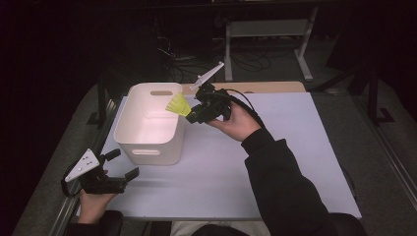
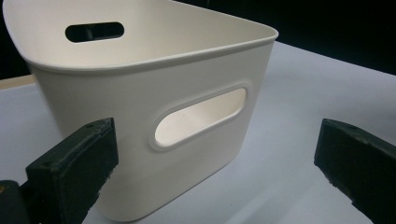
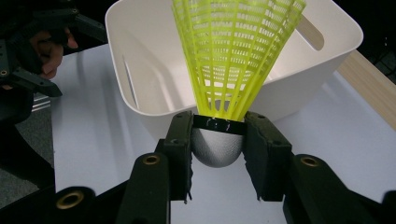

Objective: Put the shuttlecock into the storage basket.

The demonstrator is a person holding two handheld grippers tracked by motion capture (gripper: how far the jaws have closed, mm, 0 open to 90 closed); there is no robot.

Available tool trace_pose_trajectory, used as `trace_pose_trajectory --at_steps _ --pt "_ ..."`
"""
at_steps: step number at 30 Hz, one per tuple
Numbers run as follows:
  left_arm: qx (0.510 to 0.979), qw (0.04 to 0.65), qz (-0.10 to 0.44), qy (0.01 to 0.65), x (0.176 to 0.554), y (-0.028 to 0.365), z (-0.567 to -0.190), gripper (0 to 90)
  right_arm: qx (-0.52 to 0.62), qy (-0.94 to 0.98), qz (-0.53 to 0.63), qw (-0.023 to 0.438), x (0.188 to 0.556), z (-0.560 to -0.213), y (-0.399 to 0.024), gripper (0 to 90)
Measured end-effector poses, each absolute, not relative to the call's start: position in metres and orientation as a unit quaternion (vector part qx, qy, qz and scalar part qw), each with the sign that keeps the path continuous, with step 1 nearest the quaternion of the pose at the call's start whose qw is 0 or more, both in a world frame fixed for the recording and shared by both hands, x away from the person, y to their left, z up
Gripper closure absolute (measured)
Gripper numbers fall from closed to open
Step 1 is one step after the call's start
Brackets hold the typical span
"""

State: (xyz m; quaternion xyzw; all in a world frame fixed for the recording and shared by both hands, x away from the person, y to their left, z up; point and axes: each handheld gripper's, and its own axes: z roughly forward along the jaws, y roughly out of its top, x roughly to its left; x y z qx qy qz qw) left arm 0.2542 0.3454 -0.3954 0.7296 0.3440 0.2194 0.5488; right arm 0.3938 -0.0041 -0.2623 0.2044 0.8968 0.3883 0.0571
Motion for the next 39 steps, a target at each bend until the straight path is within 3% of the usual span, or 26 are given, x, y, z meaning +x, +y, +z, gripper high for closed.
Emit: trace_pose_trajectory --at_steps 39 --pt "0.729 0.550 0.217 0.345 0.254 0.346 -0.395 0.0 0.176 0.899 0.399 0.038 0.405 -0.271 0.042 62.4"
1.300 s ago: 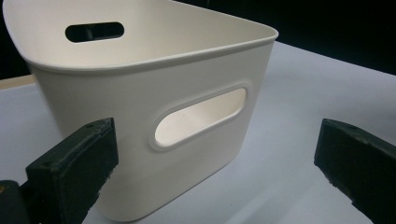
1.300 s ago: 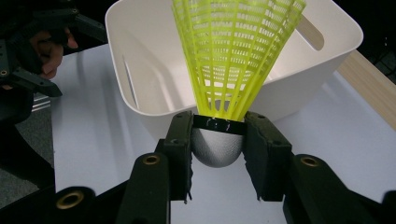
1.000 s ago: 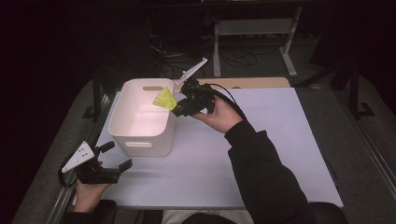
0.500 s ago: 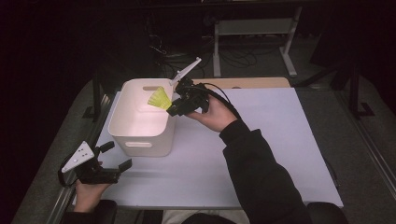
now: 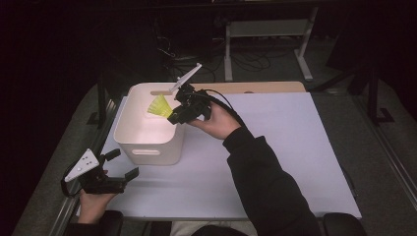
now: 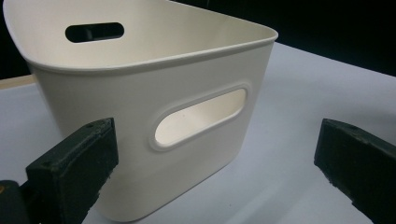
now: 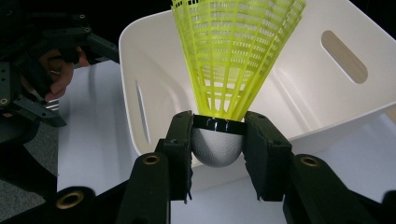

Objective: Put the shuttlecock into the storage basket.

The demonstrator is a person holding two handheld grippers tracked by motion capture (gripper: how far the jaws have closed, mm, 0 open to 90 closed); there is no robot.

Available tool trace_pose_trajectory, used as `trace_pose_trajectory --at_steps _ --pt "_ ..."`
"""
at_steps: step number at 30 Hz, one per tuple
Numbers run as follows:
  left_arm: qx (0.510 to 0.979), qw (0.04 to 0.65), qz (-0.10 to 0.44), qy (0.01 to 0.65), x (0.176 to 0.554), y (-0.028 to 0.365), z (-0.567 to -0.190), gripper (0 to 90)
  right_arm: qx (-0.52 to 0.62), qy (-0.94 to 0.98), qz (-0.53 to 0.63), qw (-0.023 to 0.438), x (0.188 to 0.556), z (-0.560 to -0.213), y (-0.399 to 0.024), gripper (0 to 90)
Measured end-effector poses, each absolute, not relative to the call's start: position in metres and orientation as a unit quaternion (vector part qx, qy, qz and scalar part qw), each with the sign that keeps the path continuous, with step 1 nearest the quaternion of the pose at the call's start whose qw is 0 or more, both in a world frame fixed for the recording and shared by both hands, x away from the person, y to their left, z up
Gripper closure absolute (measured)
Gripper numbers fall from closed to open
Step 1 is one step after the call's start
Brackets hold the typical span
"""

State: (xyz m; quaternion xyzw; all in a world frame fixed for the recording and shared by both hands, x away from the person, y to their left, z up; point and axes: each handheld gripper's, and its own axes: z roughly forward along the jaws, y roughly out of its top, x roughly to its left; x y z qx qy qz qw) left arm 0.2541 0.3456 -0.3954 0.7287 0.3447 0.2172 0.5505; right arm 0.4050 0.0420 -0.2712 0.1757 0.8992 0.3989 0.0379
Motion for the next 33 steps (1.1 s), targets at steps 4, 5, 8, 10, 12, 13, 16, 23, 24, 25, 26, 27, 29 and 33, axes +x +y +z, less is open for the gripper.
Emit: trace_pose_trajectory --at_steps 4,5,8,10,12,13,16,23,24,25,26,27,29,33 --pt "0.728 0.551 0.217 0.345 0.254 0.346 -0.395 0.0 0.173 0.899 0.400 0.036 0.407 -0.274 0.046 62.3" --pt "0.728 0.551 0.218 0.345 0.254 0.346 -0.395 0.0 0.174 0.899 0.400 0.034 0.407 -0.274 0.048 62.4" --pt "0.729 0.550 0.217 0.345 0.254 0.346 -0.395 0.0 0.172 0.902 0.396 0.032 0.407 -0.277 0.052 62.4" --pt "0.729 0.550 0.217 0.345 0.254 0.346 -0.395 0.0 0.171 0.902 0.395 0.029 0.408 -0.279 0.054 62.4" --pt "0.729 0.550 0.218 0.345 0.254 0.346 -0.395 0.0 0.171 0.902 0.395 0.026 0.409 -0.281 0.057 62.4" --pt "0.729 0.550 0.217 0.345 0.254 0.346 -0.395 0.0 0.170 0.902 0.396 0.026 0.409 -0.282 0.058 62.4" --pt "0.729 0.550 0.217 0.345 0.254 0.346 -0.395 0.0 0.169 0.903 0.394 0.021 0.410 -0.286 0.062 62.4" --pt "0.729 0.550 0.217 0.345 0.254 0.346 -0.395 0.0 0.165 0.907 0.388 0.012 0.412 -0.294 0.071 62.4" --pt "0.729 0.550 0.217 0.345 0.254 0.346 -0.395 0.0 0.168 0.907 0.386 0.010 0.412 -0.295 0.072 62.4" --pt "0.729 0.550 0.217 0.345 0.254 0.345 -0.396 0.0 0.166 0.907 0.388 0.010 0.413 -0.296 0.073 62.4" --pt "0.729 0.550 0.217 0.345 0.254 0.345 -0.396 0.0 0.166 0.908 0.385 0.009 0.414 -0.297 0.074 62.4" --pt "0.728 0.551 0.217 0.345 0.254 0.345 -0.396 0.0 0.166 0.907 0.386 0.008 0.414 -0.298 0.075 62.3" --pt "0.729 0.550 0.218 0.345 0.254 0.346 -0.396 0.0 0.167 0.908 0.384 0.006 0.415 -0.299 0.077 62.4" --pt "0.729 0.550 0.217 0.344 0.254 0.346 -0.395 0.0 0.165 0.909 0.382 0.004 0.417 -0.303 0.079 62.4"
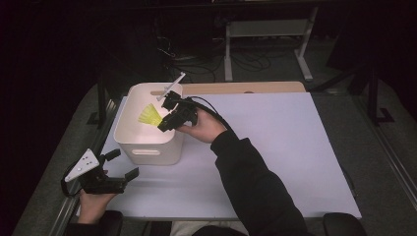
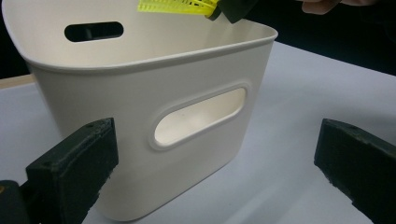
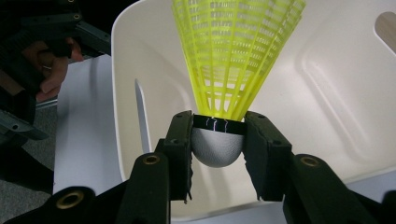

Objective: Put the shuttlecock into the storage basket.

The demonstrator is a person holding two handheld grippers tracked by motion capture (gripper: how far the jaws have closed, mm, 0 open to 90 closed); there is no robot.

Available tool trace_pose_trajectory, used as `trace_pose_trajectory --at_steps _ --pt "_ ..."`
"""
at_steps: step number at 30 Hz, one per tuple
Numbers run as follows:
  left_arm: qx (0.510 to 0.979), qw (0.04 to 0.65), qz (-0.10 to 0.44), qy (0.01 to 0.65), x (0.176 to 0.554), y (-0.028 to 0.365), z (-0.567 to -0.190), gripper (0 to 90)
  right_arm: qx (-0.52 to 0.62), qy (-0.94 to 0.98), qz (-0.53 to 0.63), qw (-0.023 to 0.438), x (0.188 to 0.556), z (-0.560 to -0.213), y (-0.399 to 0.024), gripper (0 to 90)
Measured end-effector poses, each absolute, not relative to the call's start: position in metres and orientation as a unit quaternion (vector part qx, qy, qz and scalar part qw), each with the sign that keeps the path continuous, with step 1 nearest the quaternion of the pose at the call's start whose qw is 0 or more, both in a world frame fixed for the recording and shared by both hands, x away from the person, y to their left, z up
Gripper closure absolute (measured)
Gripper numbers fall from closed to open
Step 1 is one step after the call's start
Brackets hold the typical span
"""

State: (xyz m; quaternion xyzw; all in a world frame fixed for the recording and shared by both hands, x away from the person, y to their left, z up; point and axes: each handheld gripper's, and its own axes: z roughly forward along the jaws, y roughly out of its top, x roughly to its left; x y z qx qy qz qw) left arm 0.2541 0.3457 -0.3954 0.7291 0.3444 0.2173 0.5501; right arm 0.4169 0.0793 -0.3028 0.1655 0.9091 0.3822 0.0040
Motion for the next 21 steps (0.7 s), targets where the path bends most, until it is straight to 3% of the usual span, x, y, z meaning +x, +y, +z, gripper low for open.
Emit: trace_pose_trajectory --at_steps 21 --pt "0.730 0.549 0.216 0.344 0.254 0.345 -0.396 0.0 0.165 0.915 0.367 -0.014 0.423 -0.318 0.095 62.3"
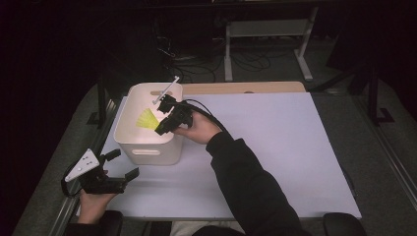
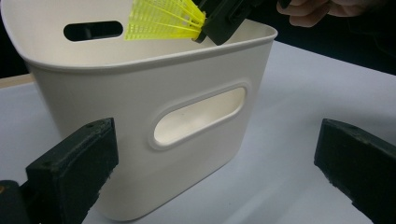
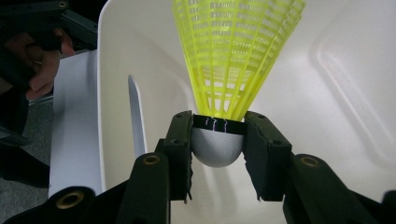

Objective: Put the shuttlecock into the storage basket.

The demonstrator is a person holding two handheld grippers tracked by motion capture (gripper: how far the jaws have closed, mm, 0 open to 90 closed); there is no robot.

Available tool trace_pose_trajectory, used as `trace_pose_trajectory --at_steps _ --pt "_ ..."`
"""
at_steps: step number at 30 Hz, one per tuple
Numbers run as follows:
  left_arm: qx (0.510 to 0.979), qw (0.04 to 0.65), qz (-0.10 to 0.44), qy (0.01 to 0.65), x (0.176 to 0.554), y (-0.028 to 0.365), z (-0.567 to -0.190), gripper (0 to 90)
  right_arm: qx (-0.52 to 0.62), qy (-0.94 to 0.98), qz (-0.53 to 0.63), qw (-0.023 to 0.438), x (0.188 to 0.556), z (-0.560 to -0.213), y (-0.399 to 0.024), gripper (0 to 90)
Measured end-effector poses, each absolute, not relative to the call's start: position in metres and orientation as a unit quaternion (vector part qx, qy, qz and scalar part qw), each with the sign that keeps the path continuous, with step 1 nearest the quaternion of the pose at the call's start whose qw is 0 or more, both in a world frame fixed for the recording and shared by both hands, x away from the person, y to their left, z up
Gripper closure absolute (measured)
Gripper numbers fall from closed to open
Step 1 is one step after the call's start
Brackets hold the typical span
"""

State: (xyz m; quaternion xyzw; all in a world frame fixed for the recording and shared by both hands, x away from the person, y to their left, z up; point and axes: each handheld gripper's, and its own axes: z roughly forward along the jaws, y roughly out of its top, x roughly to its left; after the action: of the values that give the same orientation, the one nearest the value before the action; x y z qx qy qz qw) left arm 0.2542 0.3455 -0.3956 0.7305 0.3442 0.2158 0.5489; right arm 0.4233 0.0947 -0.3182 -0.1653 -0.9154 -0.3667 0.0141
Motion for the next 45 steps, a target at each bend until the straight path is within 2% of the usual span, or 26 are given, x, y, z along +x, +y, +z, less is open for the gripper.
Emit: trace_pose_trajectory --at_steps 4,7,9,12,27,30,35,45 --pt "0.731 0.549 0.216 0.344 0.254 0.345 -0.396 0.0 -0.165 -0.916 -0.365 0.016 0.424 -0.320 0.096 61.6" --pt "0.730 0.549 0.216 0.344 0.254 0.346 -0.396 0.0 -0.165 -0.915 -0.367 0.029 0.424 -0.321 0.096 48.2" --pt "0.731 0.549 0.216 0.344 0.254 0.346 -0.396 0.0 -0.165 -0.915 -0.367 0.029 0.424 -0.321 0.096 48.2" --pt "0.731 0.549 0.215 0.344 0.254 0.345 -0.396 0.0 -0.167 -0.913 -0.370 0.025 0.421 -0.320 0.092 37.7" --pt "0.729 0.550 0.216 0.345 0.254 0.345 -0.396 0.0 -0.173 -0.902 -0.396 0.018 0.416 -0.306 0.068 14.1" --pt "0.729 0.550 0.215 0.346 0.253 0.345 -0.396 0.0 -0.168 -0.900 -0.401 0.018 0.415 -0.304 0.062 11.6" --pt "0.729 0.550 0.215 0.346 0.254 0.345 -0.396 0.0 -0.174 -0.898 -0.404 0.010 0.415 -0.301 0.052 0.0" --pt "0.730 0.549 0.215 0.346 0.254 0.345 -0.396 0.0 -0.183 -0.888 -0.422 0.002 0.412 -0.293 0.029 0.0"
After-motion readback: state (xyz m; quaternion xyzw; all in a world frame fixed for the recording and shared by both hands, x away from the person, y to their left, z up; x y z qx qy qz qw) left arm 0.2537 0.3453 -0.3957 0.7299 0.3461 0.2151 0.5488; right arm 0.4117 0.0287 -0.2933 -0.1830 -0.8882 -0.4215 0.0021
